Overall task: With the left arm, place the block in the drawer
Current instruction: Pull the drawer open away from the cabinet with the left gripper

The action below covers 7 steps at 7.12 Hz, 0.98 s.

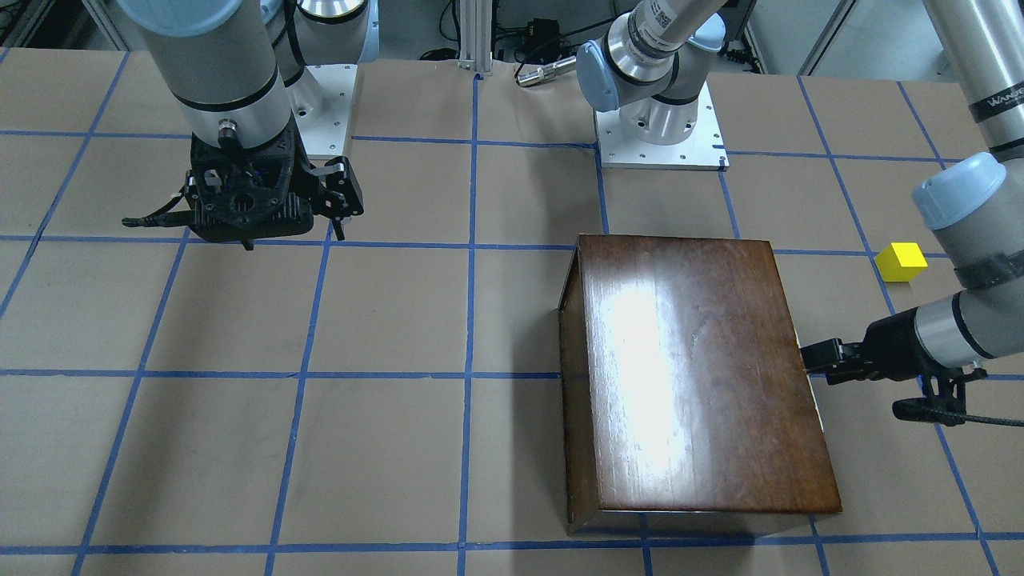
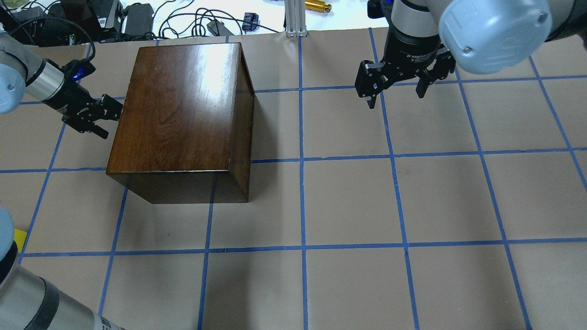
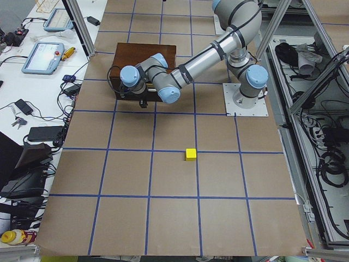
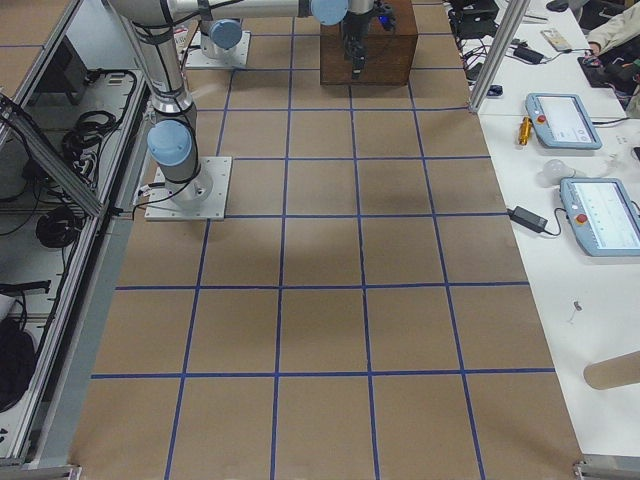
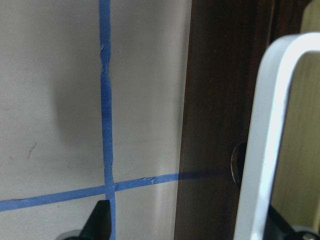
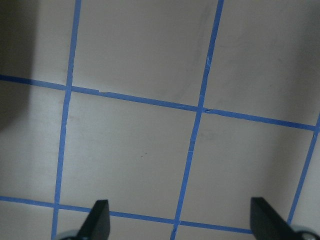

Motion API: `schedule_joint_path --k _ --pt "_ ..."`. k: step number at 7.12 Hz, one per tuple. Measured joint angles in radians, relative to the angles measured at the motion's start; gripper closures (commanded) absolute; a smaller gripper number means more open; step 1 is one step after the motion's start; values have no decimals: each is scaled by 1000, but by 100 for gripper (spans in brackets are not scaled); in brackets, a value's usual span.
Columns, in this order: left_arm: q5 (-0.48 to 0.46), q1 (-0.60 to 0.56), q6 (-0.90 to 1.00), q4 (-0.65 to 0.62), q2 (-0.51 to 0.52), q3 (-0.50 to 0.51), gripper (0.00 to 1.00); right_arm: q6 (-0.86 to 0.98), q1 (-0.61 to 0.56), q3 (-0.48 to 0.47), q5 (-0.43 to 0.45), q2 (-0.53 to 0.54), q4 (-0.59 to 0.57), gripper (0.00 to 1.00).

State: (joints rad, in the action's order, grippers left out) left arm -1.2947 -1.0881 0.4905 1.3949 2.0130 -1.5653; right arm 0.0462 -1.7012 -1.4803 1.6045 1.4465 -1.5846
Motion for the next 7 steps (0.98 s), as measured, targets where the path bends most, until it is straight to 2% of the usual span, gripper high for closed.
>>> schedule_joint_path --k 7 --pt "-4 66 9 -5 9 8 0 1 0 0 0 0 0 0"
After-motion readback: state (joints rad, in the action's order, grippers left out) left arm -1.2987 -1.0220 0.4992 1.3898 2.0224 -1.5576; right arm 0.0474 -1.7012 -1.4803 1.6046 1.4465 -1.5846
